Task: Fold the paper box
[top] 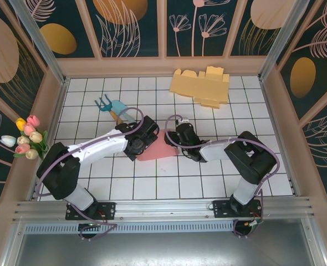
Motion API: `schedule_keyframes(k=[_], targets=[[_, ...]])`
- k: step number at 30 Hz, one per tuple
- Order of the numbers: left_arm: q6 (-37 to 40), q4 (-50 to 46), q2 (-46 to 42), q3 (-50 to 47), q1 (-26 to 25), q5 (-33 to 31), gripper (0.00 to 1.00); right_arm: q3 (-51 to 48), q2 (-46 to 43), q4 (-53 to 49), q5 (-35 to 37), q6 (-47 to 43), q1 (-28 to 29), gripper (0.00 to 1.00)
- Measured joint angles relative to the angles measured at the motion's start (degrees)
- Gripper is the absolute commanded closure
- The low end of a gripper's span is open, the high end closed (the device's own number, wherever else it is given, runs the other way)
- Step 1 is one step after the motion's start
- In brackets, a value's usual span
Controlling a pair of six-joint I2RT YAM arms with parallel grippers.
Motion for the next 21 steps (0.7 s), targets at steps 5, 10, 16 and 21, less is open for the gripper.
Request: schedule_keyframes(k=[5,10,16,21], targets=[[-2.82,2.34,-0.63,-1.75,-1.55,1.25,0.02,-0.94,-0.26,1.11,-0.31,0.44,0.00,0.43],[-4.85,2.69,-0.52,-2.45,-2.03,1.46,0.02,-1.81,-0.72,1.70,-0.87,0.55,0.00,0.43],[-5.64,2.95,0.59,-2.49,-2.03,1.44,0.02,-2.03,-0.74,2.08,-1.05,0.59,0.00,0.43],[-4.92,1.75,2.36,-1.88,-2.05,-0.90,0.01,-2.34,-0.74,2.56,-1.07,0.72,0.00,0.43]])
